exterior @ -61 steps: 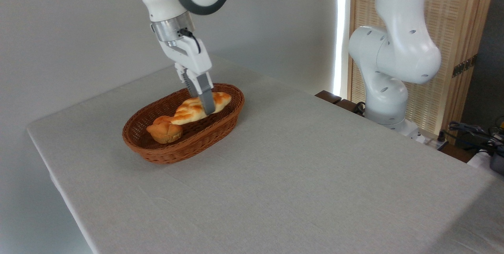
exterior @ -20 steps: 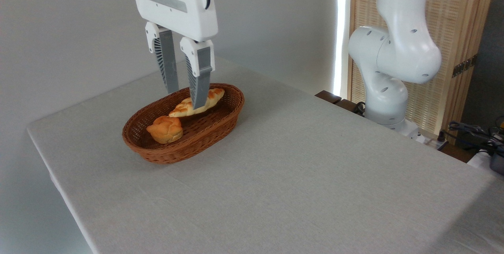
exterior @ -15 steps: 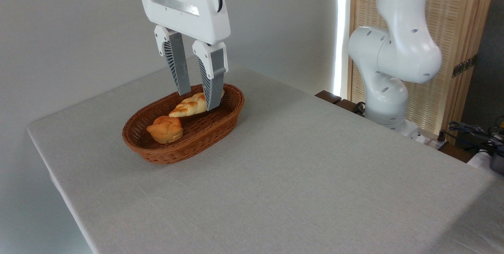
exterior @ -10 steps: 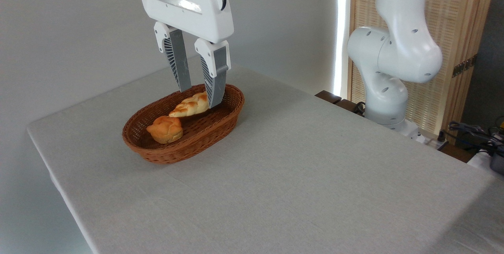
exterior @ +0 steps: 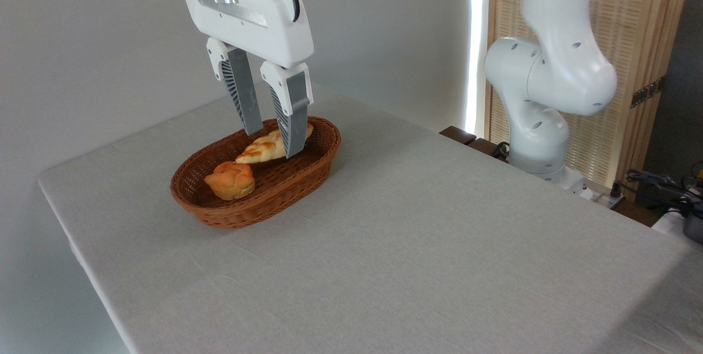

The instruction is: Put bread into the basket

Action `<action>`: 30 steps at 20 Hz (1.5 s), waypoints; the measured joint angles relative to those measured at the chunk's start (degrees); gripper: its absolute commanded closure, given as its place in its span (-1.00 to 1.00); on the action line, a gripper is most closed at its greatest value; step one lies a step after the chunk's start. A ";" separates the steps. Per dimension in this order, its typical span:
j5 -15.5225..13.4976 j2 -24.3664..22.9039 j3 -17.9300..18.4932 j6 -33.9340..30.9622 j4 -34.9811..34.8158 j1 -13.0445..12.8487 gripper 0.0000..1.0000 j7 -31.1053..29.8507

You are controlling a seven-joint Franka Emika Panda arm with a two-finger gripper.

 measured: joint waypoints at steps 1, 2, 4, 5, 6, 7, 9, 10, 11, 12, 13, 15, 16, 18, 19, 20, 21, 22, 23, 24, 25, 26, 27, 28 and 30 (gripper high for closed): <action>0.85 0.05 -0.07 0.00 0.01 0.00 -1.00 0.05; 1.35 0.05 -0.15 0.00 0.02 0.00 -1.00 0.09; 1.83 0.05 -0.24 0.00 0.12 0.00 -1.00 0.13; 1.94 0.05 -0.24 0.02 0.19 0.00 -1.00 0.13; 2.00 0.05 -0.24 0.07 0.27 0.02 -1.00 0.13; 2.02 0.05 -0.24 0.11 0.35 0.03 -1.00 0.13; 2.04 0.05 -0.24 0.27 0.44 0.05 -1.00 0.13; 2.05 0.06 -0.24 0.42 0.44 0.07 -1.00 0.13; 2.05 0.08 -0.24 0.60 0.44 0.10 -1.00 0.14; 2.05 0.10 -0.24 0.79 0.44 0.11 -1.00 0.14; 2.05 0.13 -0.24 1.01 0.44 0.11 -1.00 0.14; 2.06 0.17 -0.24 1.20 0.43 0.12 -1.00 0.14; 2.06 0.20 -0.23 1.21 0.43 0.14 -1.00 0.14; 2.06 0.26 -0.23 1.21 0.42 0.19 -1.00 0.14; 2.06 0.29 -0.23 1.21 0.39 0.21 -1.00 0.14; 2.06 0.30 -0.23 1.21 0.36 0.22 -1.00 0.14; 2.06 0.31 -0.23 1.21 0.31 0.23 -1.00 0.14; 2.06 0.31 -0.23 1.21 0.23 0.24 -1.00 0.14; 2.06 0.31 -0.23 1.21 0.14 0.25 -1.00 0.14; 2.06 0.31 -0.23 1.21 0.06 0.25 -1.00 0.14; 2.06 0.31 -0.23 1.21 0.02 0.25 -1.00 0.15; 2.06 0.31 -0.23 1.21 -0.01 0.25 -1.00 0.35; 2.06 0.31 -0.23 1.21 -0.02 0.25 -1.00 1.08; 2.06 0.31 -0.23 1.21 -0.04 0.26 -1.00 2.43; 2.06 0.31 -0.23 1.19 -0.07 0.29 -1.00 4.07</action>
